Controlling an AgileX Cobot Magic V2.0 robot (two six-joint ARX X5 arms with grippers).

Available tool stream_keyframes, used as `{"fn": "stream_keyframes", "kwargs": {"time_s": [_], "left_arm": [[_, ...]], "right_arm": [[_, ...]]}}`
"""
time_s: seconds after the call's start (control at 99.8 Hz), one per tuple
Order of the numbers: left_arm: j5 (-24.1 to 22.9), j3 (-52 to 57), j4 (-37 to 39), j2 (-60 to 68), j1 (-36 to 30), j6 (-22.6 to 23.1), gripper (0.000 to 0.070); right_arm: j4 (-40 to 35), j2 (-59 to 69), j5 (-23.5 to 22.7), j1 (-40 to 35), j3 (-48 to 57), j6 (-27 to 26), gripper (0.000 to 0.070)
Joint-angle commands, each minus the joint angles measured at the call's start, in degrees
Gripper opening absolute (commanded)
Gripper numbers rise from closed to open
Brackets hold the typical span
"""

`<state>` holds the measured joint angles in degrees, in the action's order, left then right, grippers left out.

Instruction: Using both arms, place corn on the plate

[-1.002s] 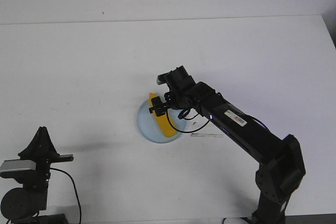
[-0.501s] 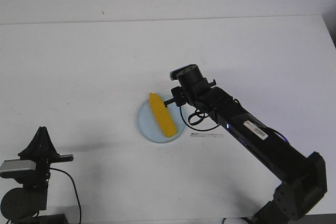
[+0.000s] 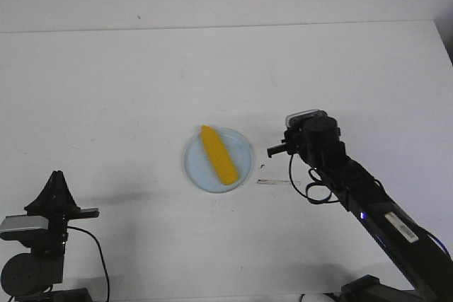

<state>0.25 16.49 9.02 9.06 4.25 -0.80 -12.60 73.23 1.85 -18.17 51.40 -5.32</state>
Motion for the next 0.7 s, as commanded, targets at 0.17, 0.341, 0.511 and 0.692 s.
{"fn": "stream_keyframes", "kwargs": {"time_s": [0.17,0.341,0.511,0.692], "left_arm": [[-0.09,0.24,0.9,-0.15,0.09,-0.13,0.0001],[-0.09,0.24,0.9,-0.15,0.09,-0.13,0.0001],[-0.09,0.24,0.9,-0.15,0.09,-0.13,0.0001],[-0.09,0.24,0.9,-0.15,0.09,-0.13,0.0001]], "right_arm": [[9.64,-8.79,-1.88,11.39,-10.03,4.52,0.0011],[19.23,-15.78,-1.88,18.51,-18.34,5.53,0.0011],[20.9,-29.07,-1.86,19.76,-24.85,5.33,0.0011],[17.46,-41.62,-1.81,19.76,-27.12,5.33,0.0011]]}}
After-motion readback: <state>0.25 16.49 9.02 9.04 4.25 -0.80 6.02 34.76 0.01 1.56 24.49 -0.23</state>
